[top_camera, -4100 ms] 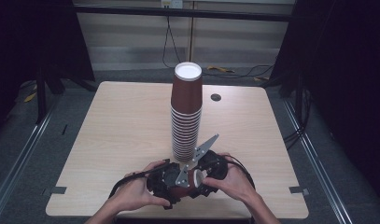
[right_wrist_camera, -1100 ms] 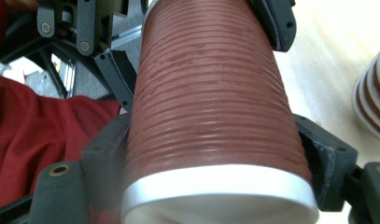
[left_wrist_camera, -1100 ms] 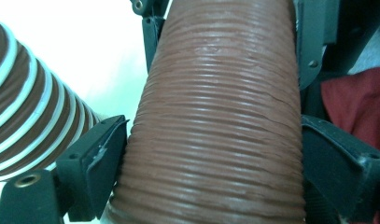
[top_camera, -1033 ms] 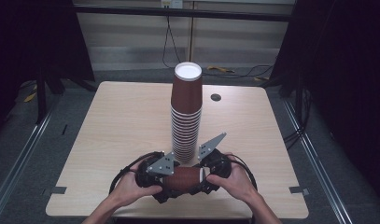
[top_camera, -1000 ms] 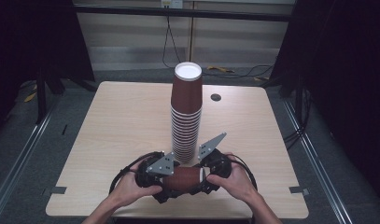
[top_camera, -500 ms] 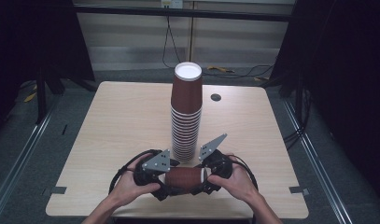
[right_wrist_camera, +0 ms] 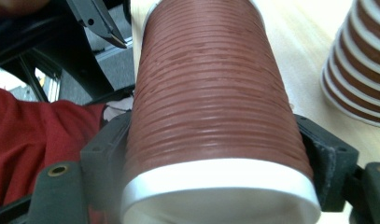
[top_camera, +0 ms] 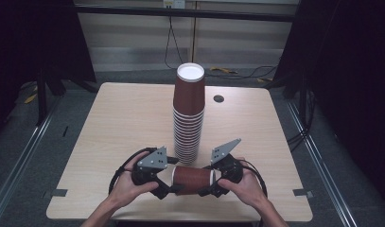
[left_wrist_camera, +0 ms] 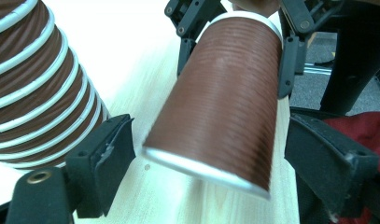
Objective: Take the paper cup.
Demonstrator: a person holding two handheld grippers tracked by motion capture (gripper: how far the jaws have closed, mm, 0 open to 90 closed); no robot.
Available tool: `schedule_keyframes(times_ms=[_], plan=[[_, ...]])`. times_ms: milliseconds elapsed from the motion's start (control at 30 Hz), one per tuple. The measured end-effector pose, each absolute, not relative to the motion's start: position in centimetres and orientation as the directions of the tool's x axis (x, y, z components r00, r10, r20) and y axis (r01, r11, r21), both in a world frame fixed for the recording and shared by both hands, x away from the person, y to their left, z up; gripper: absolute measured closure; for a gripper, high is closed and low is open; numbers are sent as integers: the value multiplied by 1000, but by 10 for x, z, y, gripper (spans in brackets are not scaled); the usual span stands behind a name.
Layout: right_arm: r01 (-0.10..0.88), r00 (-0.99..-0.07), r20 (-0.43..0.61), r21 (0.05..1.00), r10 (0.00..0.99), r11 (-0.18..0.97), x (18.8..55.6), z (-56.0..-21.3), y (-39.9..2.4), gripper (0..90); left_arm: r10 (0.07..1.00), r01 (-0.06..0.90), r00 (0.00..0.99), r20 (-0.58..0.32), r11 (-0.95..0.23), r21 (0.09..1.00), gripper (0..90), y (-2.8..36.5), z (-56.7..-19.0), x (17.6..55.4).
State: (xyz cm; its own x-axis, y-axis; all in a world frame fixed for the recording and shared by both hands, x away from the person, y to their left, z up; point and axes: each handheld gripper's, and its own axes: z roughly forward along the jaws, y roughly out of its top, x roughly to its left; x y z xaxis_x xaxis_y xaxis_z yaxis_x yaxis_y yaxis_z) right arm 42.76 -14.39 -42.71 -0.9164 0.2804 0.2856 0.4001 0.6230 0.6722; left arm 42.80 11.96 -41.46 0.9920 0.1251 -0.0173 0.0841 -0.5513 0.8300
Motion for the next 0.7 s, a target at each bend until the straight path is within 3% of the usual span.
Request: schedule_keyframes(times_ms=[700], plan=[[383,-921,267,752,283,536,415,-437,-157,220,148,127,987,-55,-530,838,156,123,-415,431]])
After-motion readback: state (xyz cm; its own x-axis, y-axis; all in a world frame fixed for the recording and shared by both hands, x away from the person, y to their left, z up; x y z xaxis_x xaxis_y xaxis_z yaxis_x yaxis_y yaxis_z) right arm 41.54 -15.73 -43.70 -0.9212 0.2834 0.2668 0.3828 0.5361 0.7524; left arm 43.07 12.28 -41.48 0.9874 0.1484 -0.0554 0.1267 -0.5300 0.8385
